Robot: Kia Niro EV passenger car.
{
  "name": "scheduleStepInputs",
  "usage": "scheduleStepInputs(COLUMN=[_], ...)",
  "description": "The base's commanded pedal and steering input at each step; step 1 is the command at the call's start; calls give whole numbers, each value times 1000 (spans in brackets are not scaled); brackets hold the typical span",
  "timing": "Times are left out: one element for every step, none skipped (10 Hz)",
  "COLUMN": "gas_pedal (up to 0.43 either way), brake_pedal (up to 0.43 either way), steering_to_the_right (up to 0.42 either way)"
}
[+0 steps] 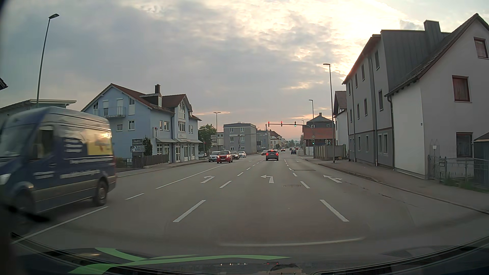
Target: Follow the waypoints while adhering to traffic rules and regulations
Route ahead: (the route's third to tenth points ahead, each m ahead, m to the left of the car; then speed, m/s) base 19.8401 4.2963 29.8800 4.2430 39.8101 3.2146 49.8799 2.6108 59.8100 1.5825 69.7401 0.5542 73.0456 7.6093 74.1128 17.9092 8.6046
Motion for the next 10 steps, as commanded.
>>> scheduleStepInputs(gas_pedal=[0,0,0,0,0,0,0,0,0,0], brake_pedal=[195,195,195,195,201,201,201,201,201,201], steering_to_the_right=[9,8,9,8,8,8,8,7,6,6])
